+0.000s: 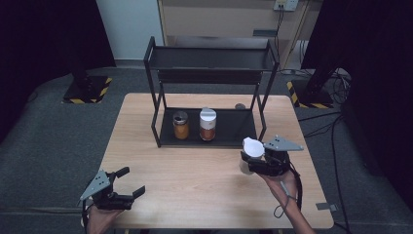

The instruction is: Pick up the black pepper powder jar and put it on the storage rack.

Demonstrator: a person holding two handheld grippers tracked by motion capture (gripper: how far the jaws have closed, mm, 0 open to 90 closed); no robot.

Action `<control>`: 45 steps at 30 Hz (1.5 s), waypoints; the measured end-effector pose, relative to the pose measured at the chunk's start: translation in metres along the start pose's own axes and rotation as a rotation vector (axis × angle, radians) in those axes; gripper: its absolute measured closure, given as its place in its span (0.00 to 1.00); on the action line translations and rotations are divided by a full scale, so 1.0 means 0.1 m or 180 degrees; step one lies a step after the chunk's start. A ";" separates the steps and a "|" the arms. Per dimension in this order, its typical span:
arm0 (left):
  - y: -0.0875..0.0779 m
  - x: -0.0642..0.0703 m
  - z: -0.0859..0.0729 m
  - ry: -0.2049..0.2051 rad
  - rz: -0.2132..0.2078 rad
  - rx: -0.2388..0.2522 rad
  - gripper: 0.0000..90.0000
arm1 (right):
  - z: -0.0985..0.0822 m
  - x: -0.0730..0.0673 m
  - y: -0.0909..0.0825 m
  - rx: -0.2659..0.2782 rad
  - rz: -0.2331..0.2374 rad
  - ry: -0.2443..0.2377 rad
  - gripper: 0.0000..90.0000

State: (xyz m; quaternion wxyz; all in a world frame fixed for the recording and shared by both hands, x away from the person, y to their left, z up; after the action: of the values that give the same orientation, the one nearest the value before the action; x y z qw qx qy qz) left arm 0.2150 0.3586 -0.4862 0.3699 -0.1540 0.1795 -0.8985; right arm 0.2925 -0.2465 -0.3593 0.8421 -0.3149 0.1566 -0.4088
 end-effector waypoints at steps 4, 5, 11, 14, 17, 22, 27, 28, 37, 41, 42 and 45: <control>0.00 0.00 0.00 -0.0002 0.0001 0.0002 0.00 | 0.13 0.03 0.02 -0.0009 0.0037 0.0015 0.34; 0.00 0.00 0.00 -0.0002 0.0001 0.0003 0.00 | 0.17 0.04 0.03 -0.0013 0.0044 0.0016 0.34; -0.01 0.00 0.00 -0.0008 0.0001 0.0010 0.00 | 0.34 0.02 0.08 -0.0047 0.0013 0.0003 0.34; 0.00 0.00 0.00 -0.0002 0.0000 0.0008 0.00 | 0.41 0.03 0.10 -0.0044 0.0002 -0.0002 0.34; 0.00 0.00 0.00 -0.0004 0.0000 0.0009 0.00 | 0.49 0.04 0.14 -0.0034 0.0001 0.0001 0.34; -0.01 0.00 0.00 -0.0004 0.0001 0.0012 0.00 | 0.62 0.04 0.22 -0.0027 -0.0021 -0.0023 0.34; -0.01 0.00 0.00 -0.0005 -0.0002 0.0012 0.00 | 0.76 0.06 0.30 -0.0039 -0.0053 -0.0027 0.34; -0.01 0.00 0.00 -0.0007 -0.0002 0.0011 0.00 | 0.78 0.07 0.31 -0.0035 -0.0058 -0.0020 0.34; 0.00 0.00 0.00 -0.0007 -0.0003 0.0010 0.00 | 0.93 0.16 0.45 -0.0022 -0.0137 0.0042 0.34; 0.00 0.00 0.00 -0.0006 -0.0003 0.0008 0.00 | 0.99 0.21 0.52 -0.0041 -0.0161 0.0055 0.34; 0.00 0.00 0.00 -0.0006 -0.0003 0.0005 0.00 | 1.00 0.23 0.53 -0.0037 -0.0159 0.0051 0.34; 0.00 -0.01 0.00 -0.0005 -0.0003 0.0003 0.00 | 1.03 0.26 0.58 -0.0037 -0.0152 0.0059 0.34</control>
State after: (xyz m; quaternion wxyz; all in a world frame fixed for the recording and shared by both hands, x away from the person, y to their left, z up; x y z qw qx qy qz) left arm 0.2151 0.3592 -0.4865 0.3697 -0.1546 0.1787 -0.8986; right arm 0.3966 -0.1985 -0.3199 0.8288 -0.3196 0.1591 -0.4308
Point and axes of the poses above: each handheld gripper's, and its own axes: y roughly forward along the jaws, z roughly out of its top, x roughly to its right, the point moved 5 cm from there along y, roughly forward along the jaws, and after that the axes turned 13 degrees about -x, right-handed, at the moved point
